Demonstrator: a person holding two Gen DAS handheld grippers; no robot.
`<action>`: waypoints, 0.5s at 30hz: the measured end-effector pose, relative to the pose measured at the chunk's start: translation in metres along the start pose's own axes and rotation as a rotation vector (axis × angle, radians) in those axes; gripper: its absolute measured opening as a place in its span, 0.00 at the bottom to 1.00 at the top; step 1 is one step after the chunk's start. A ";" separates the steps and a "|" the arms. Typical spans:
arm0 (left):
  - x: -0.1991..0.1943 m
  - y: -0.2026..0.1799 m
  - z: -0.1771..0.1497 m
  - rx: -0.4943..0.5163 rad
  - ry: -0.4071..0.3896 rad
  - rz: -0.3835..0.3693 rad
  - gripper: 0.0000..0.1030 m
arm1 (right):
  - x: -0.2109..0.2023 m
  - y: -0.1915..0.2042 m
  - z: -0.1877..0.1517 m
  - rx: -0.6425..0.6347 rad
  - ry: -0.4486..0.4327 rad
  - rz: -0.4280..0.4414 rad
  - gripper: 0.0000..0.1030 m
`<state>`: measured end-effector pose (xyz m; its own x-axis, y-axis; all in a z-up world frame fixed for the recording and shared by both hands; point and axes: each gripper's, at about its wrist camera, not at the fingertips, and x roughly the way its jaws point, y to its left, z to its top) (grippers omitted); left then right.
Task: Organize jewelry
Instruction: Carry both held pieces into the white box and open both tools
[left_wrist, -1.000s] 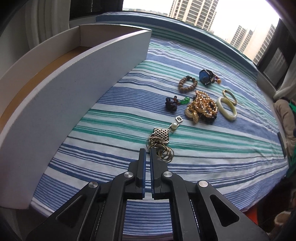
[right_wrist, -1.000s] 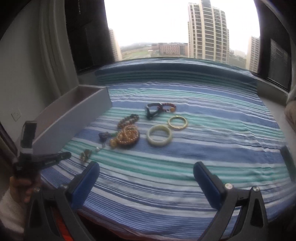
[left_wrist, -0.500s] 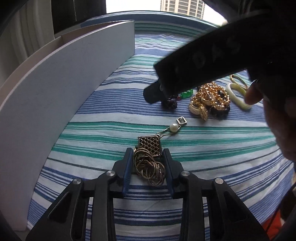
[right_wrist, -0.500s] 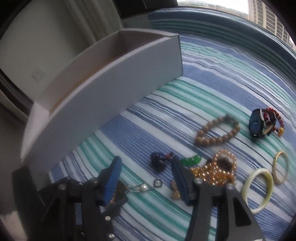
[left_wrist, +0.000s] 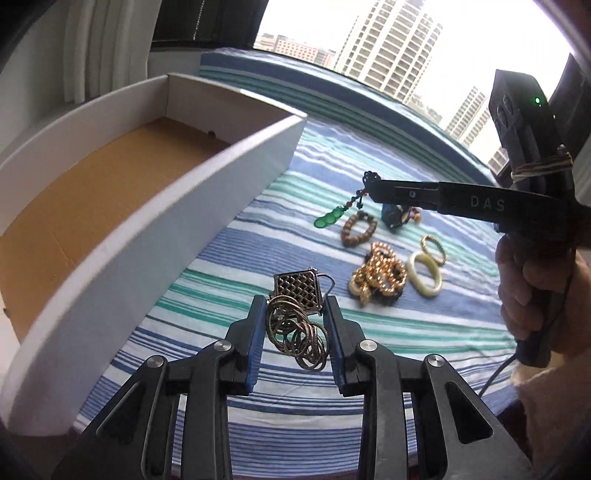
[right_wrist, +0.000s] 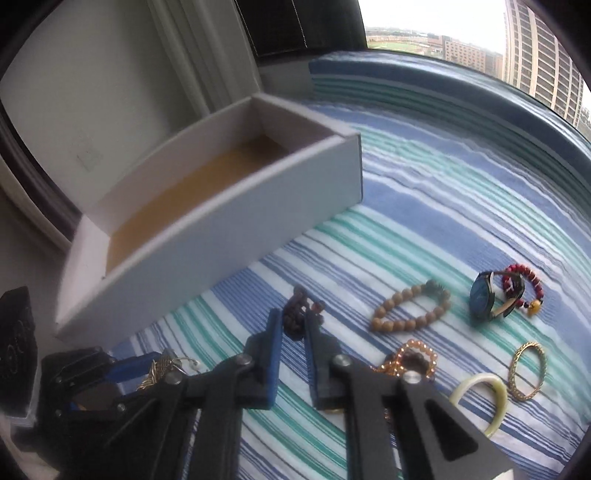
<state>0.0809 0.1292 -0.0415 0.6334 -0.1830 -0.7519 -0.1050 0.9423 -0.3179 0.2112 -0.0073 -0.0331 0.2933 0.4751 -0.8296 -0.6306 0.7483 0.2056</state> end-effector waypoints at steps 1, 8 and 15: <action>-0.013 0.001 0.007 -0.011 -0.014 -0.004 0.29 | -0.007 0.008 0.008 -0.009 -0.013 0.013 0.11; -0.095 0.043 0.059 -0.103 -0.122 0.100 0.29 | -0.048 0.082 0.065 -0.123 -0.102 0.123 0.11; -0.082 0.129 0.070 -0.205 -0.100 0.335 0.29 | 0.000 0.151 0.102 -0.197 -0.082 0.191 0.11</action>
<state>0.0692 0.2852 0.0202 0.6082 0.1627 -0.7770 -0.4627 0.8680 -0.1805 0.1895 0.1535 0.0508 0.2080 0.6408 -0.7390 -0.8051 0.5413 0.2427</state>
